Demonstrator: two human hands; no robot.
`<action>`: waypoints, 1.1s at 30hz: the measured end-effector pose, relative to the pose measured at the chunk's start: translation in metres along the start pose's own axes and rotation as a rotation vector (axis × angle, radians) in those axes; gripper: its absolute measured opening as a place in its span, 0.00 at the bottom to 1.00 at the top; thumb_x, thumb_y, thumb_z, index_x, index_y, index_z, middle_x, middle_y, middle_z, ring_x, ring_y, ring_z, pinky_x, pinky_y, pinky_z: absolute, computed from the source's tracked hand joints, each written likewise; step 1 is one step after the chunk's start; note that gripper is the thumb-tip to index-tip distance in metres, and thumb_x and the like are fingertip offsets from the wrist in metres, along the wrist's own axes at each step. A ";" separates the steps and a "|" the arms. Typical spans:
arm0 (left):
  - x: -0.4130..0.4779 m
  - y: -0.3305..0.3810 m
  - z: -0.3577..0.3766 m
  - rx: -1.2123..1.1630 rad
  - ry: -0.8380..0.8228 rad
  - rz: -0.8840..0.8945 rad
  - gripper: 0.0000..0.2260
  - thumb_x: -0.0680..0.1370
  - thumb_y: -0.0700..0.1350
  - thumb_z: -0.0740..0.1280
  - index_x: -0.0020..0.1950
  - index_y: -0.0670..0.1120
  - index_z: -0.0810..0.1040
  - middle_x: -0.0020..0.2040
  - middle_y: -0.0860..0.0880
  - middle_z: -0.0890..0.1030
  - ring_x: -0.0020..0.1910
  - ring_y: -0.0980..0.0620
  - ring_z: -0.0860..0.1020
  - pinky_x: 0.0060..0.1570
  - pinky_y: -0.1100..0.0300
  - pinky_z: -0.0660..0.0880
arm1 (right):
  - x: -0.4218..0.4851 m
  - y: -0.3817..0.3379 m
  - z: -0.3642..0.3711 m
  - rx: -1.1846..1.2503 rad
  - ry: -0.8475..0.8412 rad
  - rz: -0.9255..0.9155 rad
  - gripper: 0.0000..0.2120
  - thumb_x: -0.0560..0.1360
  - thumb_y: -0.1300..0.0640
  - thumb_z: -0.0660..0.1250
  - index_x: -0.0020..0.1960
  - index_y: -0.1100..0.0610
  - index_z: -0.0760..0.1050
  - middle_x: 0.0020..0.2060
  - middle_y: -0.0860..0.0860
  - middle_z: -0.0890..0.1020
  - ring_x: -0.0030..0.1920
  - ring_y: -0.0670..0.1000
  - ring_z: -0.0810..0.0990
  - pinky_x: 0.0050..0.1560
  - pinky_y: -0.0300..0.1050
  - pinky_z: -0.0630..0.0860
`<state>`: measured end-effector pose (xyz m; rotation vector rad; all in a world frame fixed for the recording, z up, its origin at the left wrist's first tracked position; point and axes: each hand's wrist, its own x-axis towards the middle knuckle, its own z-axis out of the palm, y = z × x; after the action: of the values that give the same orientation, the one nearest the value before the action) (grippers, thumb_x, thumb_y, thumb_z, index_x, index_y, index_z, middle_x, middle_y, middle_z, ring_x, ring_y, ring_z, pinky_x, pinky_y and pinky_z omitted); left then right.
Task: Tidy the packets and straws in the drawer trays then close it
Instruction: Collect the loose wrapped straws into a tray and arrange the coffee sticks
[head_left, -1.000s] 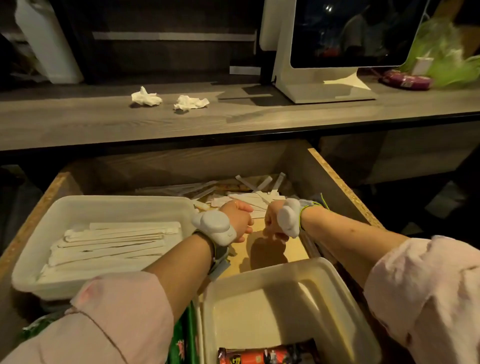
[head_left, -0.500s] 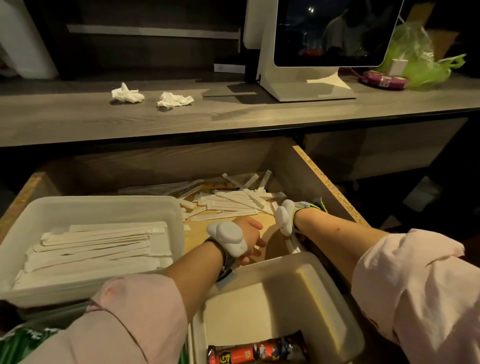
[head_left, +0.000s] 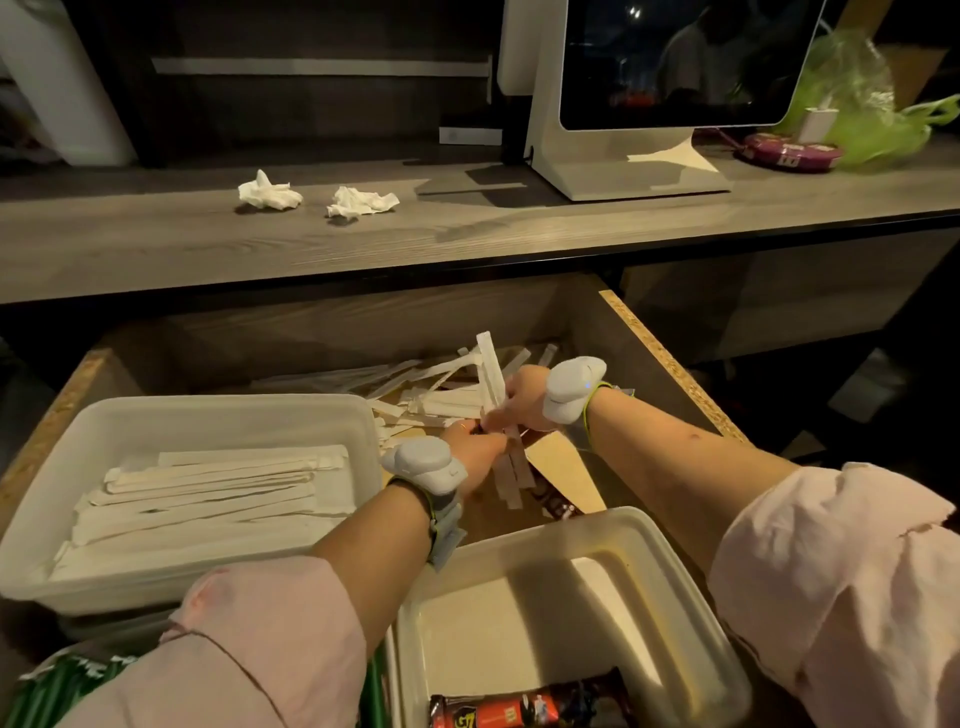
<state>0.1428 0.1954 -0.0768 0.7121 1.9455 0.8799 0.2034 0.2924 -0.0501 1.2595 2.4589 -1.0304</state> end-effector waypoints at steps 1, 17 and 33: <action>-0.001 0.001 -0.001 -0.011 -0.010 0.013 0.21 0.77 0.46 0.64 0.70 0.47 0.68 0.64 0.44 0.77 0.61 0.40 0.76 0.63 0.46 0.73 | -0.002 -0.002 -0.002 0.117 0.046 -0.015 0.07 0.77 0.54 0.66 0.50 0.57 0.76 0.36 0.50 0.79 0.33 0.47 0.77 0.25 0.31 0.74; 0.013 0.003 -0.035 -0.443 0.128 0.033 0.13 0.82 0.41 0.54 0.63 0.43 0.72 0.42 0.47 0.77 0.35 0.51 0.75 0.27 0.61 0.72 | -0.004 0.009 -0.007 1.128 0.158 0.183 0.11 0.82 0.58 0.52 0.46 0.58 0.71 0.32 0.54 0.76 0.34 0.54 0.79 0.38 0.50 0.77; -0.081 -0.025 0.031 0.440 -0.585 0.121 0.14 0.81 0.41 0.59 0.64 0.37 0.73 0.52 0.42 0.82 0.36 0.56 0.76 0.40 0.64 0.75 | -0.009 0.022 -0.016 0.629 0.078 0.251 0.09 0.78 0.51 0.63 0.48 0.56 0.75 0.33 0.52 0.74 0.33 0.48 0.71 0.40 0.44 0.75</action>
<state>0.2040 0.1295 -0.0707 1.2010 1.5740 0.2494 0.2283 0.3061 -0.0456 1.7473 2.0053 -1.7793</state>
